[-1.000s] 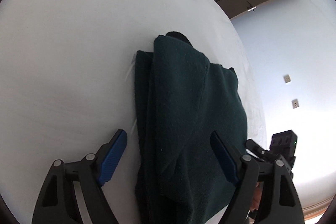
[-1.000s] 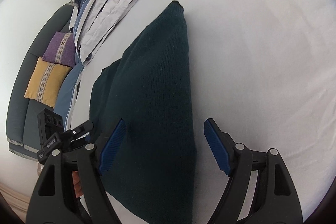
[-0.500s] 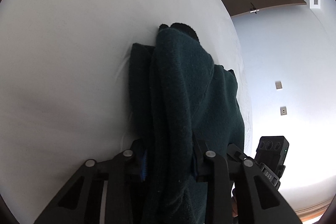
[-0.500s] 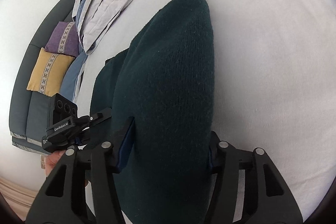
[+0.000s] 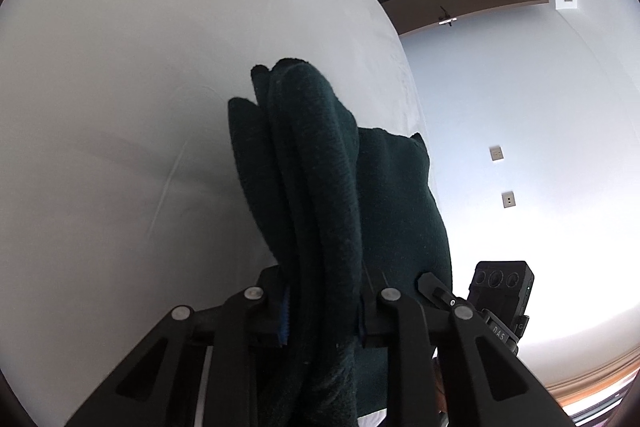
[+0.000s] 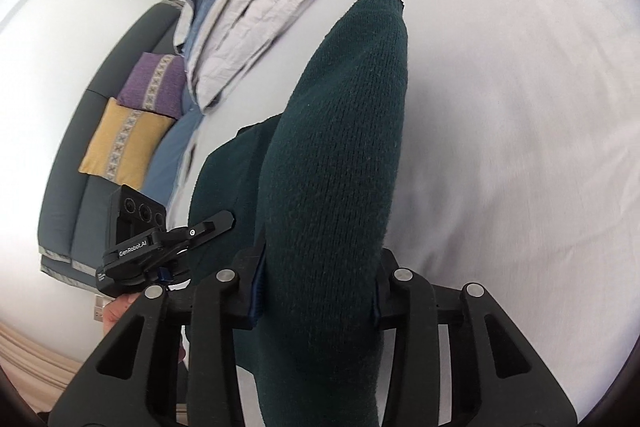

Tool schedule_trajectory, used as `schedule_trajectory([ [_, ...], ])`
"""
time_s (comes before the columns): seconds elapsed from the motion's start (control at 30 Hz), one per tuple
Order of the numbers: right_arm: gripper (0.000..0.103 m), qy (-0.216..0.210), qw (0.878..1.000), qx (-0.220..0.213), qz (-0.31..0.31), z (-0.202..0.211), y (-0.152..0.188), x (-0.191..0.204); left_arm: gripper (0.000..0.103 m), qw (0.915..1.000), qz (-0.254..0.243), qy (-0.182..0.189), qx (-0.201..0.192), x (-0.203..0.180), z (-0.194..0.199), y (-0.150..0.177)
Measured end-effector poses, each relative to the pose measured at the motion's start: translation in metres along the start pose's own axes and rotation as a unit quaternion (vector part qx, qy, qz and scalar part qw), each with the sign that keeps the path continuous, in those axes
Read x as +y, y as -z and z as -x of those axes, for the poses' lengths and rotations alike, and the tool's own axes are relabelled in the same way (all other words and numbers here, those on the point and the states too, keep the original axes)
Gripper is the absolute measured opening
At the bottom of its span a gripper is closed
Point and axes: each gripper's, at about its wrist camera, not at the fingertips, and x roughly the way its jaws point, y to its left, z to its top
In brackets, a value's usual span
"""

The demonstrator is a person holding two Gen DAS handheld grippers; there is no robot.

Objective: Fold small clothes

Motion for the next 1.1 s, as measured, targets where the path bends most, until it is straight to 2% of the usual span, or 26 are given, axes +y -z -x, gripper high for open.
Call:
schedule_trajectory([
  [0.3,0.036,-0.021,1.0,0.014,-0.004,0.052,0.068,0.01,0.024,0.9995,-0.028,-0.007,0.012,-0.029,0.024,0.084],
  [0.53,0.036,-0.013,0.999,0.033,-0.016,0.07,0.127,-0.012,0.025,0.9988,-0.033,-0.023,0.028,-0.024,0.008,0.143],
  [0.6,0.036,-0.004,0.999,0.045,-0.027,0.067,0.138,-0.028,0.025,0.9978,-0.035,-0.043,0.037,-0.016,-0.003,0.153],
  [0.67,0.037,0.012,0.998,0.049,-0.043,0.061,0.148,-0.048,0.027,0.9969,-0.029,-0.063,0.036,-0.003,-0.013,0.157],
  [0.7,0.039,0.006,0.997,0.051,-0.06,0.057,0.151,-0.059,0.029,0.9969,-0.021,-0.068,0.036,0.005,-0.016,0.158],
  [0.77,0.041,-0.022,0.995,0.046,-0.08,0.054,0.158,-0.074,0.033,0.9986,0.005,-0.038,0.035,0.021,-0.021,0.158],
  [0.83,0.042,-0.028,0.996,0.04,-0.075,0.054,0.16,-0.073,0.034,0.9992,0.011,-0.024,0.03,0.028,-0.02,0.158],
  [0.97,0.047,-0.012,0.997,0.036,-0.067,0.065,0.162,-0.068,0.036,0.9992,0.007,-0.03,0.024,0.037,-0.015,0.153],
  [1.1,0.047,-0.013,0.997,0.027,-0.076,0.074,0.159,-0.07,0.041,0.9989,-0.002,-0.046,0.008,0.034,-0.009,0.15],
])
